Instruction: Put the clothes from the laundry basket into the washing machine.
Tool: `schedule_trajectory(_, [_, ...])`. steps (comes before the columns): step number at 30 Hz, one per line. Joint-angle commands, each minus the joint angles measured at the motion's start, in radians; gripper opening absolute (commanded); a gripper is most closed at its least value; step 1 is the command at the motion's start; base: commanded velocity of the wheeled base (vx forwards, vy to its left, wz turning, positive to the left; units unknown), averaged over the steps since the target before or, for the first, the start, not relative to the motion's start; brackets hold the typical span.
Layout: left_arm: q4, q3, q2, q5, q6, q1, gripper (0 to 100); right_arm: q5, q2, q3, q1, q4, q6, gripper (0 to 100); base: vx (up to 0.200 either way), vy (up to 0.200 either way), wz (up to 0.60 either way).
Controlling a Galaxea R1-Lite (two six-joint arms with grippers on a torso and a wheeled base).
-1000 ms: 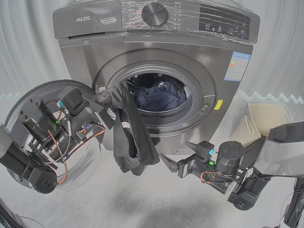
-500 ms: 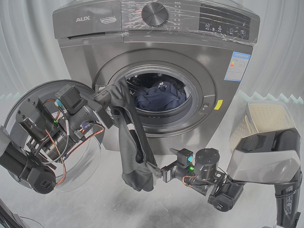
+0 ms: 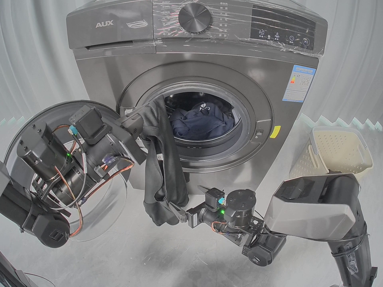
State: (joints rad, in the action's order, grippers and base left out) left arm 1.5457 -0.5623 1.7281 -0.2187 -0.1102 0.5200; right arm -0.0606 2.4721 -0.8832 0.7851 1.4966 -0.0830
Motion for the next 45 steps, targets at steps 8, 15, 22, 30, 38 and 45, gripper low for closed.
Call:
schedule_trajectory(8, [0.001, 0.009, -0.048, -0.002, 0.0, 0.032, 0, -0.011, 0.096, -0.188, -0.012, -0.021, -0.003, 100, 0.0, 0.0, 0.0])
schedule_trajectory(15, [0.001, 0.009, -0.061, -0.002, -0.005, 0.032, 0, -0.044, 0.111, -0.289, -0.043, -0.027, -0.017, 100, 0.0, 0.0, 0.0])
schedule_trajectory(22, [0.001, 0.009, -0.053, -0.001, -0.008, 0.02, 0, -0.057, 0.105, -0.284, -0.05, -0.013, -0.035, 0, 0.0, 0.0, 0.0])
schedule_trajectory(30, [0.001, 0.013, -0.041, -0.001, -0.011, -0.017, 0, -0.08, 0.031, -0.211, -0.086, 0.007, -0.057, 0, 0.0, 0.0, 0.0])
schedule_trajectory(38, [-0.001, 0.065, 0.01, -0.013, -0.006, -0.071, 0, -0.082, -0.188, -0.033, -0.15, 0.014, -0.072, 0, 0.0, 0.0, 0.0])
schedule_trajectory(45, [0.001, 0.142, 0.105, -0.031, 0.0, -0.071, 0, -0.082, -0.295, 0.007, -0.164, 0.014, -0.072, 0, 0.0, 0.0, 0.0])
